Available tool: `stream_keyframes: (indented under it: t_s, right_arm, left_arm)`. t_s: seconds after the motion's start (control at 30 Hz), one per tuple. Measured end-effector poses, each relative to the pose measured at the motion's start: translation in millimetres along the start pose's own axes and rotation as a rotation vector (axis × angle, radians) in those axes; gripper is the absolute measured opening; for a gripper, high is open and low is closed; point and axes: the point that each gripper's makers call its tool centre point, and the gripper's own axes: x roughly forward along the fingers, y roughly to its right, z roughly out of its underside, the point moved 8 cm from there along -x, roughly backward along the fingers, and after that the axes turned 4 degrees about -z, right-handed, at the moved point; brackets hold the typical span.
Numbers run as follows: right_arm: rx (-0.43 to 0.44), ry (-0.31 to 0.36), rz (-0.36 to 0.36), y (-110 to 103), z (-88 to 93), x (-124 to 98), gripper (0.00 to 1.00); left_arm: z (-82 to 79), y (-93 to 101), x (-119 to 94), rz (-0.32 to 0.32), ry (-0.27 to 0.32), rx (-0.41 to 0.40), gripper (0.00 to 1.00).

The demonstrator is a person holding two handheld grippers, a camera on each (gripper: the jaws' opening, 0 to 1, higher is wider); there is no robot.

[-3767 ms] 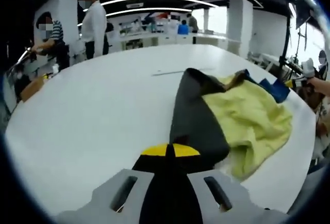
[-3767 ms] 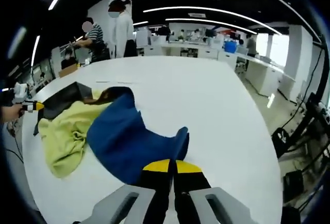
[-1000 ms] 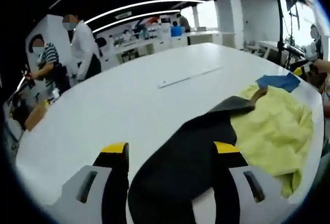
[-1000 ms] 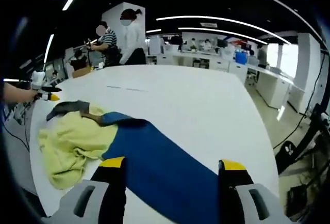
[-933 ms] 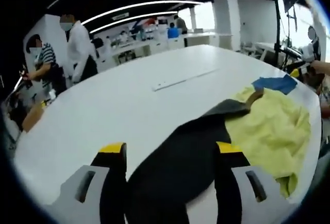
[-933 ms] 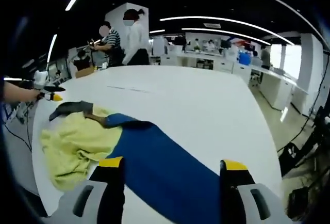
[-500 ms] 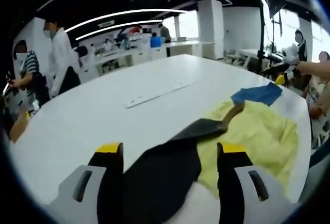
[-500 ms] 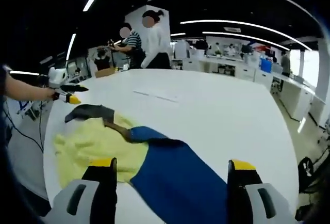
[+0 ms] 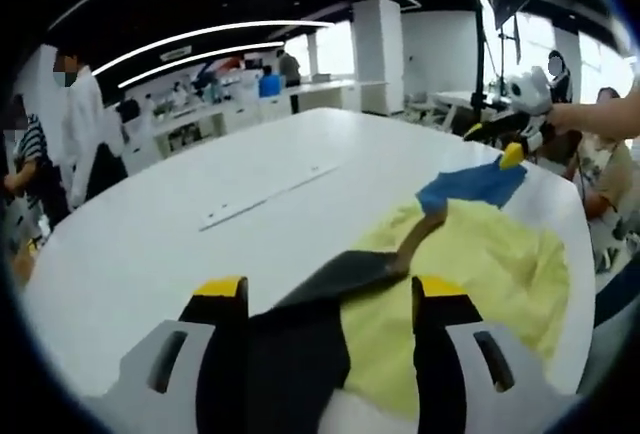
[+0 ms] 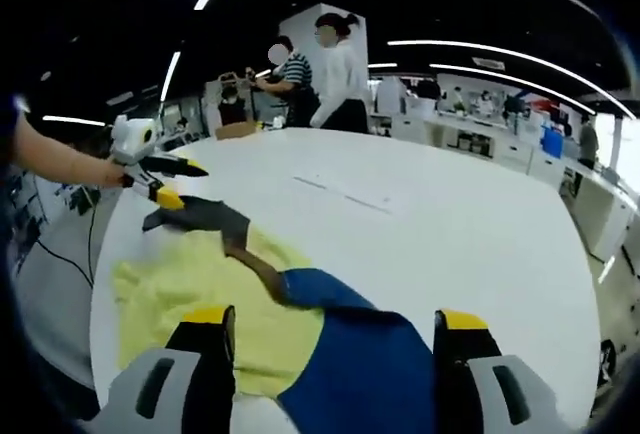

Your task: Fold the garment on the visible template until the final outline fits inside the template.

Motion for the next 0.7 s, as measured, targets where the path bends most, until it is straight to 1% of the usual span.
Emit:
stream_keyframes:
  t_s: [0.2,0.3,0.37,0.5,0.6,0.63,0.7]
  right_arm:
    - [-0.039,-0.025,-0.055,-7,-5.0,22,0.75]
    - [-0.040,-0.032,-0.073,-8,-6.0,30,0.72]
    - [-0.051,-0.041,-0.084,-9,-6.2,36,0.69]
    - [-0.068,-0.054,-0.110,-12,-5.9,48,0.63]
    - [-0.087,-0.072,-0.125,-13,-3.9,56,0.56]
    - [-0.097,-0.080,-0.131,-13,-2.8,59,0.52]
    - [-0.121,-0.093,-0.137,-14,-0.8,64,0.48]
  left_arm:
    - [0.7,8.8,13,0.041,-0.005,0.006,0.55]
    - [1.8,12.3,19,0.055,-0.009,0.012,0.51]
    - [2.9,15.3,25,0.075,-0.020,0.012,0.48]
    - [4.9,20.4,34,0.096,-0.024,0.024,0.43]
    - [5.6,23.6,40,0.110,-0.021,0.020,0.38]
    - [5.7,25.2,42,0.118,-0.020,0.043,0.36]
    - [6.6,26.1,46,0.122,-0.024,0.044,0.35]
